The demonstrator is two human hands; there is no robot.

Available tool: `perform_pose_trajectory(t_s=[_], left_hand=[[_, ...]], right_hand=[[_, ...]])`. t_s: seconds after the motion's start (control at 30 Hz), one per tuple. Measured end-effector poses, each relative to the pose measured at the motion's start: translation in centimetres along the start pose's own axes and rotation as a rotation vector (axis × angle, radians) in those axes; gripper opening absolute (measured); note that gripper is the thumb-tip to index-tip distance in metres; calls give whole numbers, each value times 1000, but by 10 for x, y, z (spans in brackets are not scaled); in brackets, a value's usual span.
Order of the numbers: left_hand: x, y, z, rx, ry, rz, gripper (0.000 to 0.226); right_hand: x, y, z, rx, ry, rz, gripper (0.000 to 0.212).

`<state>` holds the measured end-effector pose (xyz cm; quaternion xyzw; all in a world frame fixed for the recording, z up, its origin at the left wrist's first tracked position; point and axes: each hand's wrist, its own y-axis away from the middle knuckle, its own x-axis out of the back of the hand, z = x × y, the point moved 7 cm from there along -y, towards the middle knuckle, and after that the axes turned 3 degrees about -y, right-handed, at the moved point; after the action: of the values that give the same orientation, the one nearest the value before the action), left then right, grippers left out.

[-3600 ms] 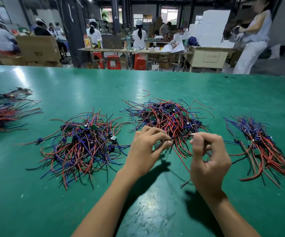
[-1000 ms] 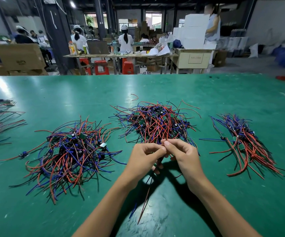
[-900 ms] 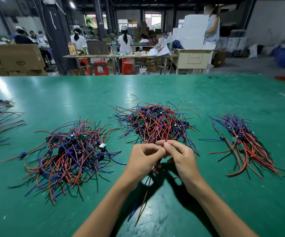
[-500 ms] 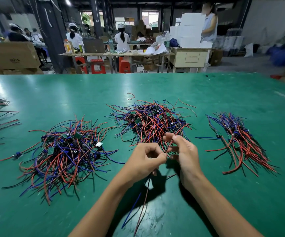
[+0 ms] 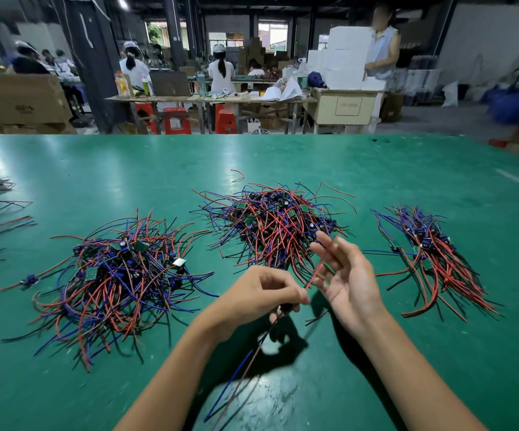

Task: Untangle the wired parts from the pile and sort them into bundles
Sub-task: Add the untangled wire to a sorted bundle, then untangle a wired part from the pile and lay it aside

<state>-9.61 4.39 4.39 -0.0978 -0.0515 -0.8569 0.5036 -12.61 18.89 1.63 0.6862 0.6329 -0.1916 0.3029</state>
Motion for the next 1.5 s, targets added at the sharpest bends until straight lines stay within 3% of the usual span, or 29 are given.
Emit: perform_pose_trajectory(t_s=[0.07, 0.1, 0.2, 0.27, 0.37, 0.5, 0.6, 0.73, 0.83, 0.93, 1.0, 1.07, 1.17, 1.27, 1.5], left_hand=[[8, 1, 3, -19, 61, 35, 17], [13, 1, 4, -28, 99, 71, 16], [31, -1, 1, -7, 289, 255, 23], [41, -1, -7, 26, 394, 412, 32], [47, 3, -18, 83, 409, 563, 29], [42, 1, -23, 128, 474, 574, 40], [41, -1, -21, 90, 479, 584, 23], [37, 0, -10, -52, 372, 590, 24], [34, 1, 1, -195, 189, 560, 21], [33, 4, 14, -356, -205, 517, 16], [36, 5, 15, -373, -392, 554, 13], [42, 2, 6, -224, -186, 564, 16], [31, -4, -6, 6, 171, 341, 41], [21, -1, -6, -6, 160, 204, 26], [15, -3, -14, 61, 270, 167, 19]], right_hand=[[-4, -1, 5, -9, 93, -40, 51], [-3, 0, 5, 48, 216, -17, 47], [-14, 13, -12, 538, 952, 28, 17], [-35, 27, 2, 722, 1206, -153, 24], [-47, 34, 15, 709, 1066, -244, 27], [-43, 32, 10, 654, 792, -181, 15], [-37, 28, -1, 619, 667, -82, 19], [-25, 20, 0, 353, 385, 42, 30], [-17, 15, 0, 187, 253, 43, 25], [-13, 13, -4, 132, 274, 7, 20], [-10, 10, -6, 127, 301, -13, 19], [-14, 9, -8, 139, 366, -88, 23], [-25, 12, -4, 205, 566, -253, 26], [-25, 14, -3, 305, 675, -264, 19], [-16, 11, -6, 378, 675, -90, 19]])
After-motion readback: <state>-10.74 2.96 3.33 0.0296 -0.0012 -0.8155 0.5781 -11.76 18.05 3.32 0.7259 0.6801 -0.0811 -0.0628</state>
